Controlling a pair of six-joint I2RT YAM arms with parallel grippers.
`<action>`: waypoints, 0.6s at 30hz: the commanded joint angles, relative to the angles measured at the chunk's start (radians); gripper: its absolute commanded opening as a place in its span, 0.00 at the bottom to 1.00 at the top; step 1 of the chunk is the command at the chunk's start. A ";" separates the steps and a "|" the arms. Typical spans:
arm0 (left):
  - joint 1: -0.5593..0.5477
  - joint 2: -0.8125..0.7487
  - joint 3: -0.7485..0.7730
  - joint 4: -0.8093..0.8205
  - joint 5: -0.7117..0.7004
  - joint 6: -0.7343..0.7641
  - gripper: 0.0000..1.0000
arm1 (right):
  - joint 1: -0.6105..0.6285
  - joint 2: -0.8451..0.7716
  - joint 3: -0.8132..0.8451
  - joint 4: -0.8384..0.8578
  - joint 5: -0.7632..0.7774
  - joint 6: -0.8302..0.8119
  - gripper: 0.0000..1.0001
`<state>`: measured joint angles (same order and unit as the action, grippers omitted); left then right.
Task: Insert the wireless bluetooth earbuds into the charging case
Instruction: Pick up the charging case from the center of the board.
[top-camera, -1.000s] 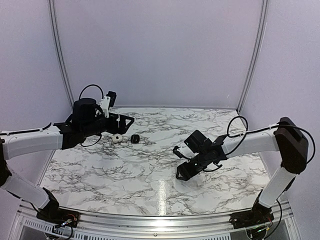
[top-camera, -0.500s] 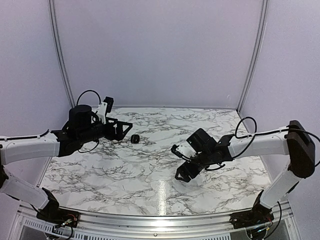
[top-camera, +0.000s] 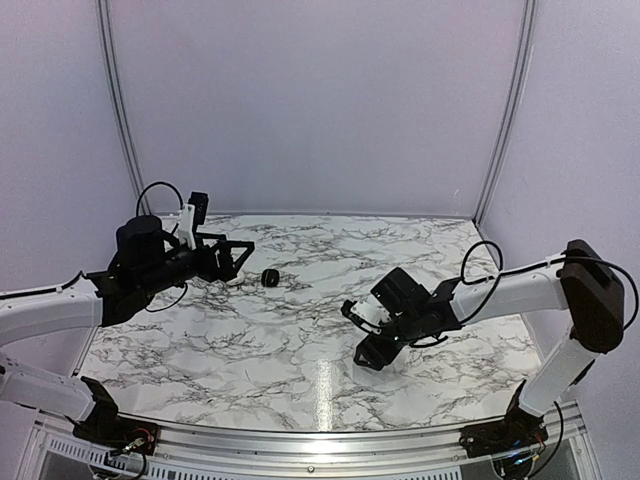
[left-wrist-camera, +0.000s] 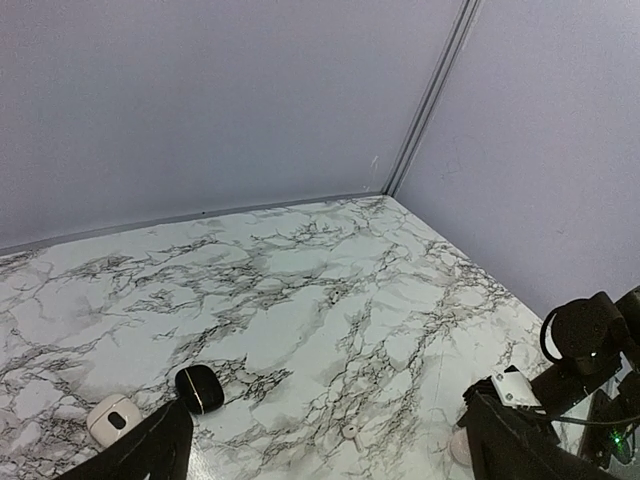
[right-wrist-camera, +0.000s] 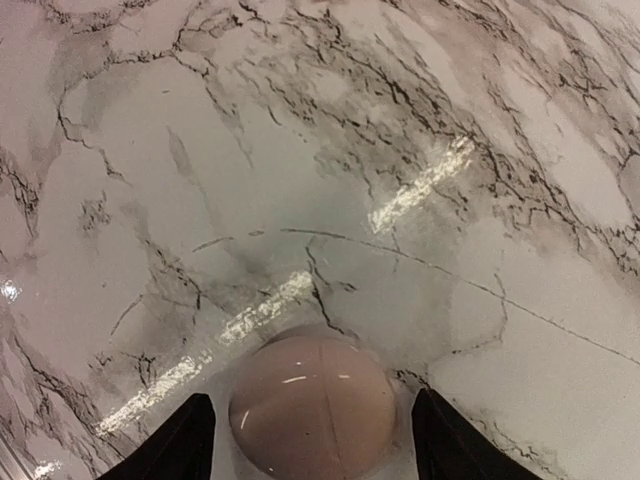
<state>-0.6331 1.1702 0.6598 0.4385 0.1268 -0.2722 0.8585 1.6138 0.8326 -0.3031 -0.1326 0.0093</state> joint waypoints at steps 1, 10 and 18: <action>0.004 -0.030 -0.018 0.034 -0.017 -0.059 0.99 | 0.025 0.038 0.001 0.027 0.072 -0.042 0.67; 0.022 -0.028 -0.041 0.033 0.066 -0.104 0.99 | 0.037 0.013 0.018 0.017 0.108 -0.057 0.49; 0.024 -0.014 -0.057 -0.006 0.213 -0.099 0.97 | 0.047 -0.072 0.112 0.086 0.114 -0.120 0.46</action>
<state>-0.6132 1.1564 0.6109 0.4404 0.2409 -0.3645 0.8932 1.6005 0.8490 -0.2878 -0.0372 -0.0654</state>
